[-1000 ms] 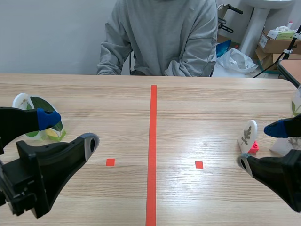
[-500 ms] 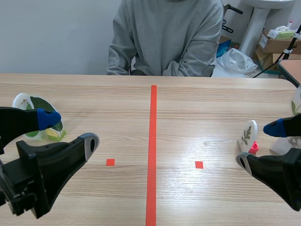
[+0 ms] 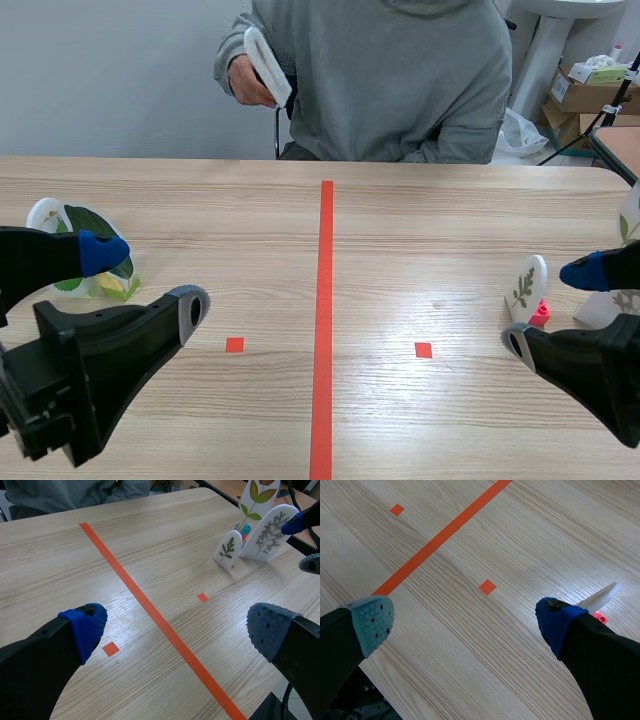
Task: Do the leaf sorting experiment
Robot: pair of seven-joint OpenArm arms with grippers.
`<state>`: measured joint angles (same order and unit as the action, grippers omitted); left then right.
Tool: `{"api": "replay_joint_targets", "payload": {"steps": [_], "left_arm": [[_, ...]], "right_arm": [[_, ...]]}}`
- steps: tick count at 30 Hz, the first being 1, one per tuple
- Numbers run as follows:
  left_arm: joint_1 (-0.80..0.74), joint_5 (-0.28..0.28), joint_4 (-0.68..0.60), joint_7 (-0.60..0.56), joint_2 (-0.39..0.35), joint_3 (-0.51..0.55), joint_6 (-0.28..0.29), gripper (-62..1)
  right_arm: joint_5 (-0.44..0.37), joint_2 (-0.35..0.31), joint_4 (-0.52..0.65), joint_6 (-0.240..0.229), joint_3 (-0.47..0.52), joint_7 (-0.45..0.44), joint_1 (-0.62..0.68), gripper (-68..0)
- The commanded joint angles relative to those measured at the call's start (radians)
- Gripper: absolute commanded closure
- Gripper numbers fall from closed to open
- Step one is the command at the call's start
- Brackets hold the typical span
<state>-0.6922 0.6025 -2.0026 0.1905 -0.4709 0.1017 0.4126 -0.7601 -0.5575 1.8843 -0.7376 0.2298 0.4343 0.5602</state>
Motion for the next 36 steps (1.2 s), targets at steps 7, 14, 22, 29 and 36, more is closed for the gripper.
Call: {"api": "replay_joint_targets", "payload": {"steps": [7, 14, 22, 29, 36], "left_arm": [[-0.003, 0.003, -0.001, -0.014, 0.002, 0.003, 0.002, -60.0], [-0.003, 0.003, -0.001, -0.014, 0.002, 0.003, 0.002, -60.0], [-0.003, 0.003, -0.001, -0.014, 0.002, 0.003, 0.002, -60.0], [-0.003, 0.003, -0.001, -0.014, 0.002, 0.003, 0.002, -60.0], [-0.003, 0.003, -0.001, -0.014, 0.002, 0.003, 0.002, -60.0]], "right_arm": [[-0.033, -0.018, 0.013, -0.008, 0.005, -0.014, -0.006, -57.7], [-0.033, -0.018, 0.013, -0.008, 0.005, -0.014, -0.006, -57.8], [-0.033, -0.018, 0.013, -0.008, 0.005, -0.014, -0.006, -57.7], [-0.033, -0.018, 0.013, -0.008, 0.005, -0.014, -0.006, -57.8], [-0.033, -0.018, 0.013, -0.008, 0.005, -0.014, -0.006, -57.8]]}}
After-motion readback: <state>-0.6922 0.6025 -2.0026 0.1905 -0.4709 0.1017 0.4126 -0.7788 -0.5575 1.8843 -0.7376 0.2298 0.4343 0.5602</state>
